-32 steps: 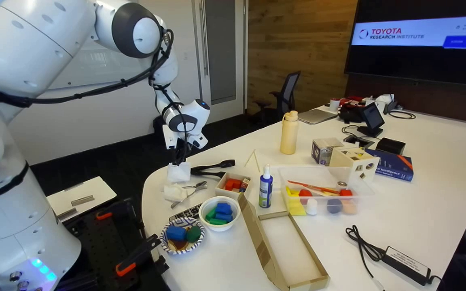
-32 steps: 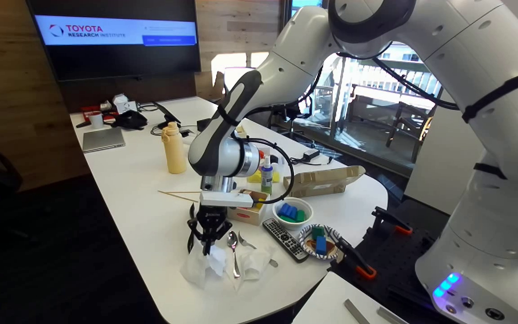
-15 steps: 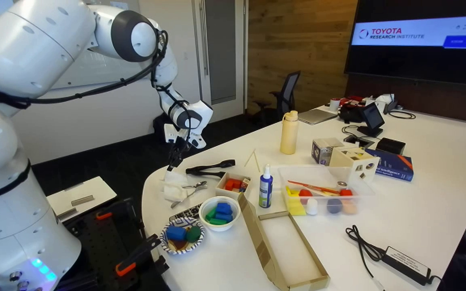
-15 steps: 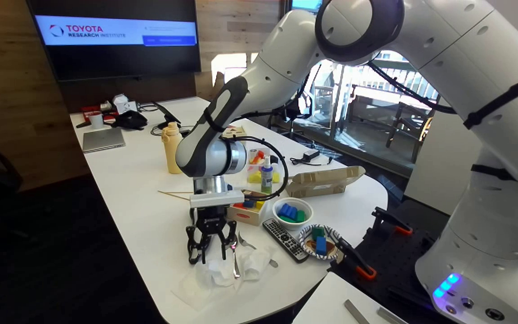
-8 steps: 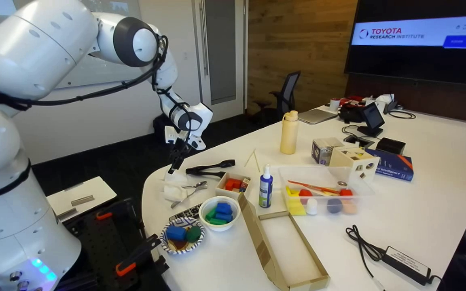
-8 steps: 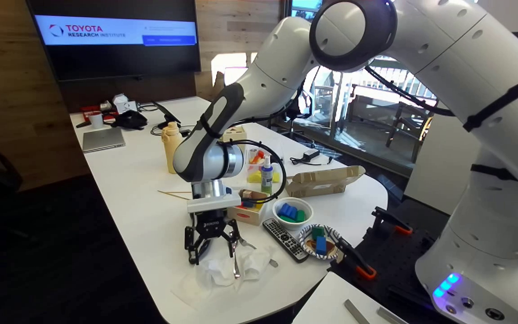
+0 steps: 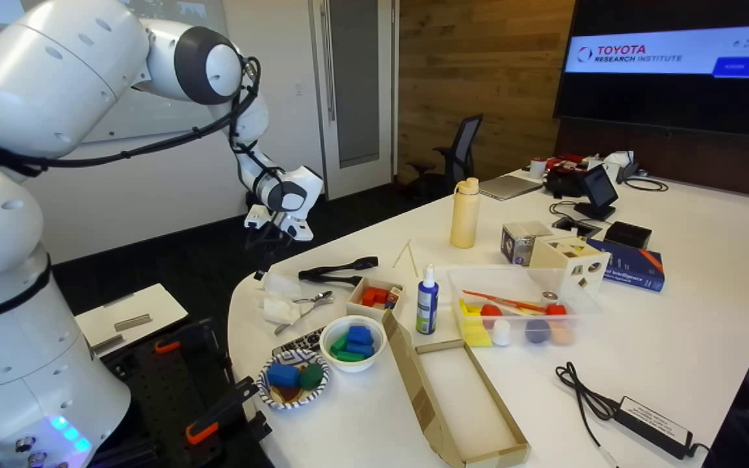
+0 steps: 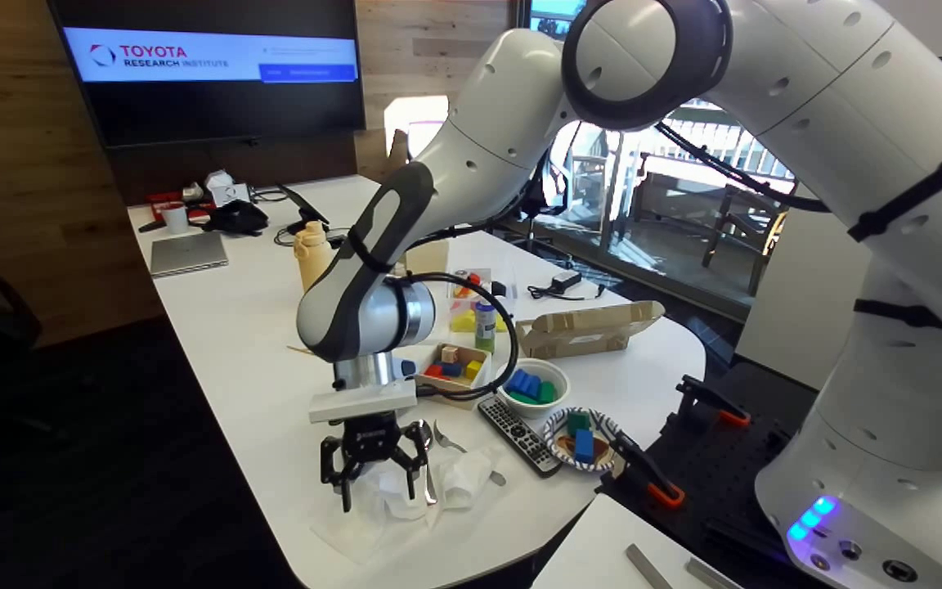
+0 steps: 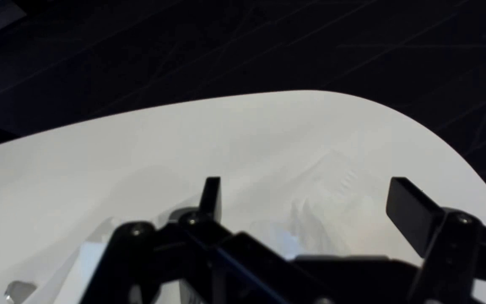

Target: Turnover the napkin on the left.

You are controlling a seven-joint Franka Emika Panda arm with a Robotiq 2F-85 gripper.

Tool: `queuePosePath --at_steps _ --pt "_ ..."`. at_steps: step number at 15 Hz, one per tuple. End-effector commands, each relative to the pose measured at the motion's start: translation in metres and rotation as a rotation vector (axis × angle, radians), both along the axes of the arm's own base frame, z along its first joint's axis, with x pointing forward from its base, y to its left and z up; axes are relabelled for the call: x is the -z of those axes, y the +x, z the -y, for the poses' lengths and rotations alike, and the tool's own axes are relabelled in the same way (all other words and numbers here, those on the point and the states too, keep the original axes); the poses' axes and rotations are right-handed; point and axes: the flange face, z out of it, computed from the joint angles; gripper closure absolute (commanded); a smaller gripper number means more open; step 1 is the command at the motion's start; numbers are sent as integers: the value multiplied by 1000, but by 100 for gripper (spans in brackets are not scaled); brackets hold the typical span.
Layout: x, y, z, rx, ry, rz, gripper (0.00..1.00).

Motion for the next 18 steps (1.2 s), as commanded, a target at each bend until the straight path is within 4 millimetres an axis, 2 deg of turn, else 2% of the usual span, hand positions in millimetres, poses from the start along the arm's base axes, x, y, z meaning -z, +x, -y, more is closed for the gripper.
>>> queuePosePath --at_steps 1,4,10,15,18 --pt "-13 -29 -17 120 -84 48 0" --pt "-11 -43 -16 215 -124 107 0" --pt "-25 -76 13 402 -172 239 0" --pt "-44 -96 30 427 -153 374 0" --pt "-43 -96 37 427 -133 407 0"
